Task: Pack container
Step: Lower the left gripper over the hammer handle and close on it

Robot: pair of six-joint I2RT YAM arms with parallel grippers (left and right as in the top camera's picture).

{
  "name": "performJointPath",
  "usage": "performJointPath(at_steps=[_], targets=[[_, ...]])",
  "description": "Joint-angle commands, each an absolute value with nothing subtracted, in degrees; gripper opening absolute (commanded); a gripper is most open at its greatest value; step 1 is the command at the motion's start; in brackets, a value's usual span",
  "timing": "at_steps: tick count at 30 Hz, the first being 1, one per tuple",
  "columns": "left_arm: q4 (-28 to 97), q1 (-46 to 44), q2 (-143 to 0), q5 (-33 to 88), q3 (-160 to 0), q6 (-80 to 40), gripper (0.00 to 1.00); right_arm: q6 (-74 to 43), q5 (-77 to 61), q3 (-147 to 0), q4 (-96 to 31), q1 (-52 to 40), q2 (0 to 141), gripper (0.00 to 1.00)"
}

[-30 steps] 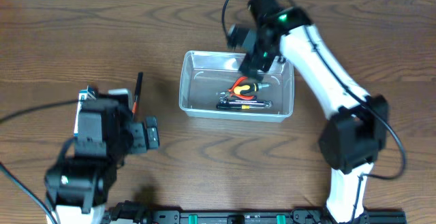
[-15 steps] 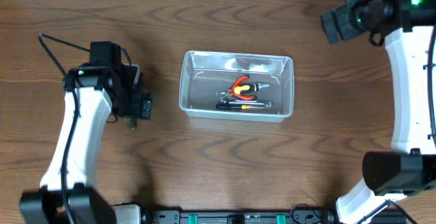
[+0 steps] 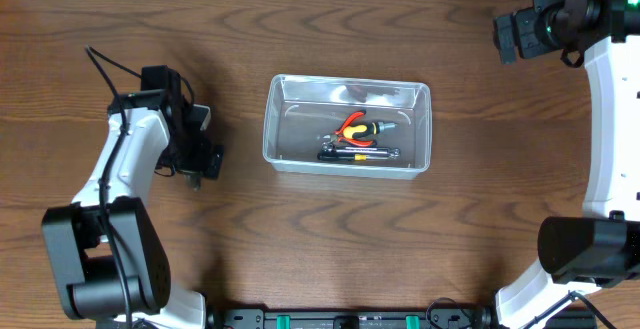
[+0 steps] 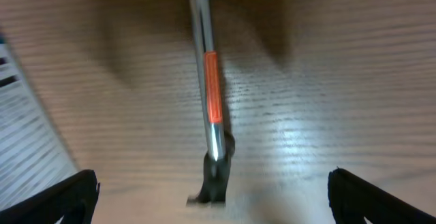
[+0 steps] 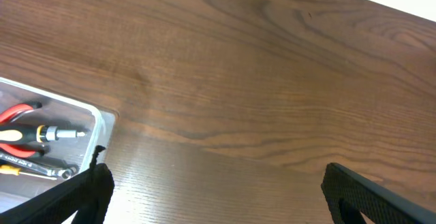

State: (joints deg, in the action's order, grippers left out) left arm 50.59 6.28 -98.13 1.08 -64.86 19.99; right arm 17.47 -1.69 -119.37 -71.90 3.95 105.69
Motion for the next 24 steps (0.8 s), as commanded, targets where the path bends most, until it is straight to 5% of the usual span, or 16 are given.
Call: performJointPath(at_steps=[1, 24], targets=[[48.53, 6.48, -99.66, 0.82, -61.95, 21.17, 0.98, 16.51, -2.13, -119.22, -71.66, 4.23, 105.65, 0.99], [42.78, 6.48, -100.01, 0.80, -57.93, 21.15, 0.99, 14.79, -2.44, -119.22, -71.46, 10.11, 105.65, 0.99]])
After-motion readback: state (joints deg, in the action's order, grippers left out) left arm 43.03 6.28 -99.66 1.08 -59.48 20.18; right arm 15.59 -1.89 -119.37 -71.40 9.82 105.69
